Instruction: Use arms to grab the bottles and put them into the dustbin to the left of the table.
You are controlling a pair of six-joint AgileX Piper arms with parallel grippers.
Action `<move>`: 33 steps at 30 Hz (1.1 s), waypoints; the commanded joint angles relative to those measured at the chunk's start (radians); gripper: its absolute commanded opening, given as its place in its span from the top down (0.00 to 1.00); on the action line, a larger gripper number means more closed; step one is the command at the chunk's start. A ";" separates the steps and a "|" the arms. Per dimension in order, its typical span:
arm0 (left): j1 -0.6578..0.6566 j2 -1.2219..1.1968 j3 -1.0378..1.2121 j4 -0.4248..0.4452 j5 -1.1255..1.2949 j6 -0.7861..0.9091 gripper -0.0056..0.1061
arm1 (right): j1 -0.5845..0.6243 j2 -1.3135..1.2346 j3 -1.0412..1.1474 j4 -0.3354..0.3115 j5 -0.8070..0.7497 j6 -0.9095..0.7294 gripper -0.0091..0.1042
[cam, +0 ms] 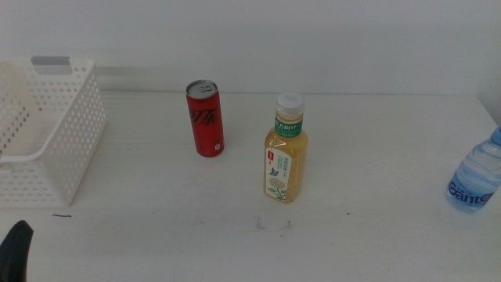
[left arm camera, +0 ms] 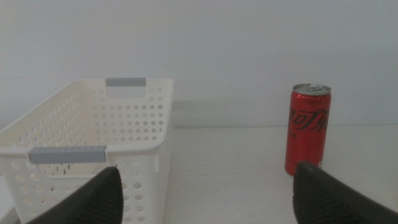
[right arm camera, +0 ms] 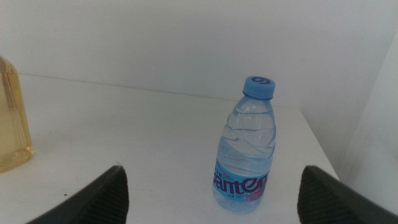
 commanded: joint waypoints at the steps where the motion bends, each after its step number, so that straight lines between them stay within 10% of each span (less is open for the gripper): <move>1: -0.003 -0.004 0.000 -0.008 -0.009 0.002 0.11 | -0.006 -0.005 0.004 -0.005 -0.009 -0.003 0.15; 7: -0.045 0.051 0.000 -0.008 -0.071 0.000 0.11 | -0.006 -0.005 0.004 -0.005 -0.009 -0.003 0.15; 17: -0.326 0.802 0.000 -0.009 -0.697 0.002 0.11 | -0.006 -0.005 0.004 -0.005 -0.009 -0.003 0.15; 33: -0.341 1.324 0.000 -0.076 -1.289 0.080 0.11 | -0.006 -0.005 0.004 -0.005 -0.009 -0.003 0.15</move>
